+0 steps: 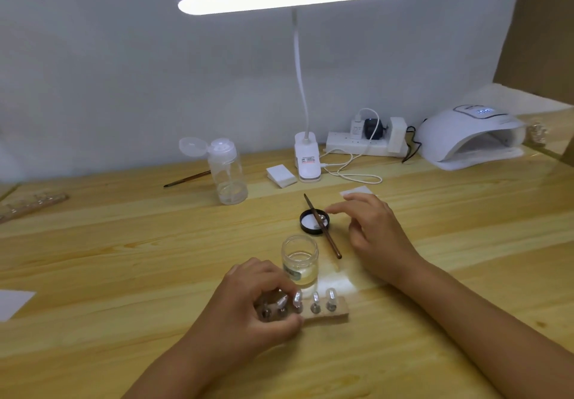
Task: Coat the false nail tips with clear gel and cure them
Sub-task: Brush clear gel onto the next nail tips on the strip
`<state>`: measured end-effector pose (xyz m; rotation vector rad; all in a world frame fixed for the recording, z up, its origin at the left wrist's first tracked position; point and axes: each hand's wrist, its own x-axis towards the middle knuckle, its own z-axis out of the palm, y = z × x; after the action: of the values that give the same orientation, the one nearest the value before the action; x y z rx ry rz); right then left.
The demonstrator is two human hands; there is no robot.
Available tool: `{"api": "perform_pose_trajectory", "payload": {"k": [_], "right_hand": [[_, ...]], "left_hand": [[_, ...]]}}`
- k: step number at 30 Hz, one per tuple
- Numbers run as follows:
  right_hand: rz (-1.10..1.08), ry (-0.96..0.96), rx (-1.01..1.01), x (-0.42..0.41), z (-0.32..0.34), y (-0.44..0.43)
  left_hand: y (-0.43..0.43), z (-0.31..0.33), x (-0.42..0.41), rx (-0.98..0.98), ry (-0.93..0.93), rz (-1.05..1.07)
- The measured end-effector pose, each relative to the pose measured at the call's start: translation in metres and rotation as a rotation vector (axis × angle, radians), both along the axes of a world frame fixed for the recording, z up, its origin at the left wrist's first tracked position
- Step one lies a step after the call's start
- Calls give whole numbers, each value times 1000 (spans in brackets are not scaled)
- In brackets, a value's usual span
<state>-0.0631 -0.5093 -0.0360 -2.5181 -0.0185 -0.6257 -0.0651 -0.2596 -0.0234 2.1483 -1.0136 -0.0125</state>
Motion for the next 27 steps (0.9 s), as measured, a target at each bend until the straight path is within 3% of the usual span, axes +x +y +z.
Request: {"api": "perform_pose_trajectory", "payload": {"k": [27], "right_hand": [[25,-135,8,2,-3,0]], "left_hand": [[11,1,6,-27,68,15]]}}
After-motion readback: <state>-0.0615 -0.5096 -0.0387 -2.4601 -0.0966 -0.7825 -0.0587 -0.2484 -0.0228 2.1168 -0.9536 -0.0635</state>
